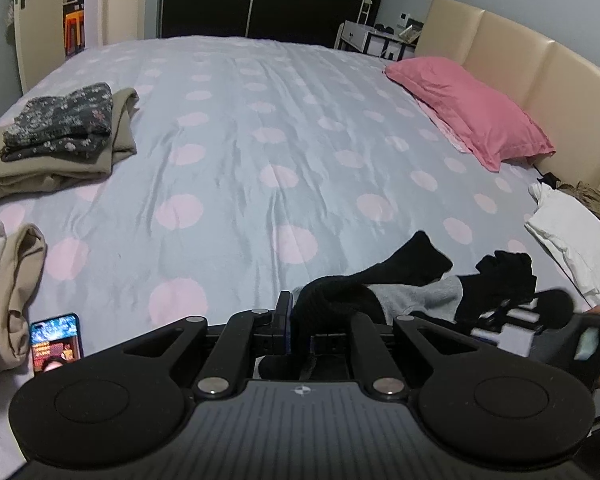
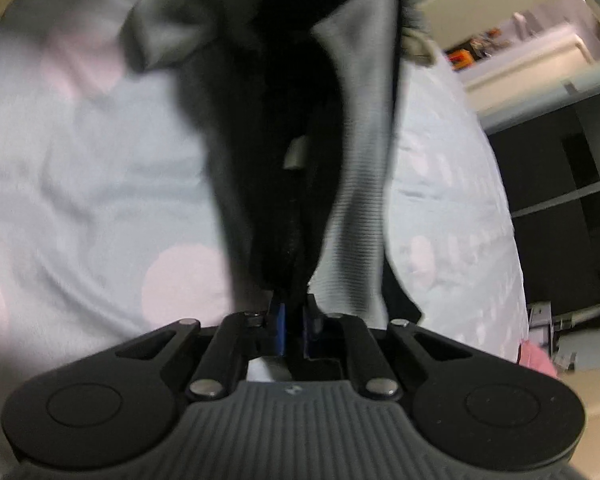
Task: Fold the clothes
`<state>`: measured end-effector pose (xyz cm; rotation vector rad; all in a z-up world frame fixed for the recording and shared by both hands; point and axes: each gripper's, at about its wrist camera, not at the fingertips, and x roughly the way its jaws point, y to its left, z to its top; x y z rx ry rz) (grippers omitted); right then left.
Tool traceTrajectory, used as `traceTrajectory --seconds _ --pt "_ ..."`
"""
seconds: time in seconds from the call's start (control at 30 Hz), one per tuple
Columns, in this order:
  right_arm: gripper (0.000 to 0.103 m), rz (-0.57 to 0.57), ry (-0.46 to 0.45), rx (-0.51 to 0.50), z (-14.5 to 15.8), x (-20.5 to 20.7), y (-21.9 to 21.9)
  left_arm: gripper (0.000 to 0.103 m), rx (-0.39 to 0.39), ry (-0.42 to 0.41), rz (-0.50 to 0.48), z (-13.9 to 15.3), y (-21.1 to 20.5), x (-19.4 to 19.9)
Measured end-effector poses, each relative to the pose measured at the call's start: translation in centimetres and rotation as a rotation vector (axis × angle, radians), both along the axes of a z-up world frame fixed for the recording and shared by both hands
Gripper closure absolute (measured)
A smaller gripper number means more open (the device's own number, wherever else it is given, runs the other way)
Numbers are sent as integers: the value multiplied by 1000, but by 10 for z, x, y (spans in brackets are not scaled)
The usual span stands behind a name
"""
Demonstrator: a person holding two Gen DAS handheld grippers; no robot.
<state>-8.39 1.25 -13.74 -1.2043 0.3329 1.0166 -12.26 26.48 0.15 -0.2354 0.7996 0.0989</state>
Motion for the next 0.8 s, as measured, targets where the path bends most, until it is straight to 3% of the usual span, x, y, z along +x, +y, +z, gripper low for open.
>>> traceTrajectory --seconds 0.13,0.23,0.33,0.8 --pt "95 -103 50 142 47 14 -10 97 26 -49 29 17 2 -6" --pt "96 -158 23 266 92 18 -24 97 51 -101 53 35 2 -13" --pt "97 -195 -9 380 136 13 -37 98 27 -151 55 60 7 -21" --pt "98 -145 -201 728 307 -57 -77 99 64 -501 20 230 1 -79"
